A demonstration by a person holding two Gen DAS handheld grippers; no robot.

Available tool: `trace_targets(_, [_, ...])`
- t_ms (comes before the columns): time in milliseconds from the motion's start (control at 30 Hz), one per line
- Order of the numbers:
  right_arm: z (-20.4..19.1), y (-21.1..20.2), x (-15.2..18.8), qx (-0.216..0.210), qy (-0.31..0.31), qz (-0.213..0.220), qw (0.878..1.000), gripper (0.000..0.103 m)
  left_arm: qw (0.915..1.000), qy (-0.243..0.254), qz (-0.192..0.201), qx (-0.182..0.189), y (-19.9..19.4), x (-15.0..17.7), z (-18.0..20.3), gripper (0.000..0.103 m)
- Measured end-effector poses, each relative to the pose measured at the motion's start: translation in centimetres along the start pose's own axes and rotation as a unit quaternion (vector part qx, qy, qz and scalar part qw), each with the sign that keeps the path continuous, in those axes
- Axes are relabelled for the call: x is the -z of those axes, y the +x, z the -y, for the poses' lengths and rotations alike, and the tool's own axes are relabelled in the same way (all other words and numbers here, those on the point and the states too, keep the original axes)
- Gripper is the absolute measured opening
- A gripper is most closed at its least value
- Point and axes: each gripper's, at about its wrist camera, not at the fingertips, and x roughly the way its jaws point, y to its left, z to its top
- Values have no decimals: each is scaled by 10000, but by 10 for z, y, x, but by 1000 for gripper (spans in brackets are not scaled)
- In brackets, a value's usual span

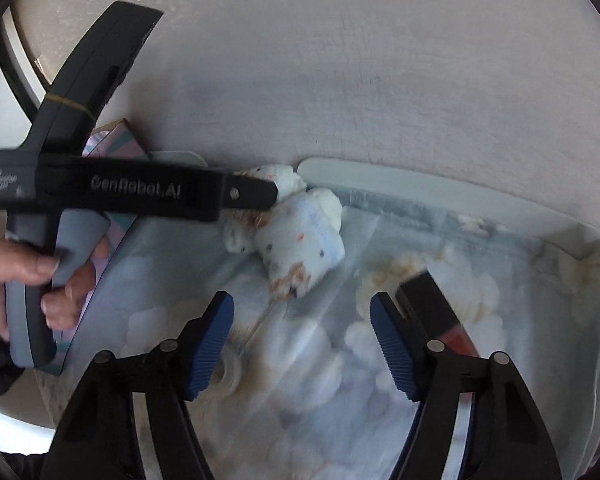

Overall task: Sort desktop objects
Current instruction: 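Grasp one white cloth bunny with left tool while right tool grasps the other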

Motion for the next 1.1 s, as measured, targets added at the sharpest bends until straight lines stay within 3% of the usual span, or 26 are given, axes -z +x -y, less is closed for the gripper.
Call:
trace_targets(67, [1, 8, -8, -95, -56, -16, 9999, 64, 10000, 5, -61, 76, 7, -1, 0, 74])
trace_targets(167, [2, 19, -15, -129, -123, -62, 9998, 55, 9995, -58, -166, 263, 16, -3, -3, 61])
trace_targets(233, [3, 25, -19, -169, -179, -113, 9996, 35, 9991, -105, -160, 373, 17, -3, -5, 50])
trace_targets(267, [3, 27, -19, -171, -209, -128, 9996, 33, 9988, -123, -174, 444, 18, -4, -6, 43])
trace_targets(367, [6, 25, -20, -208, -185, -70, 9996, 27, 9989, -87, -141, 439, 17, -4, -4, 35])
trace_targets(600, [17, 7, -22, -299, -1, -27, 9995, 26, 9989, -78, -72, 464, -2, -2, -1, 33])
trace_targets(767, [8, -21, -30, -161, -35, 36, 9999, 25, 9991, -2, 90, 418, -39, -1, 0, 33])
trace_targets(900, [-4, -42, -38, -8, -164, 61, 9998, 25, 9994, 114, 299, 156, -70, 1, 1, 33])
trace_targets(1100, [-25, -67, -57, 40, -341, 108, 9994, 25, 9988, -16, 475, 102, -113, 7, 0, 33])
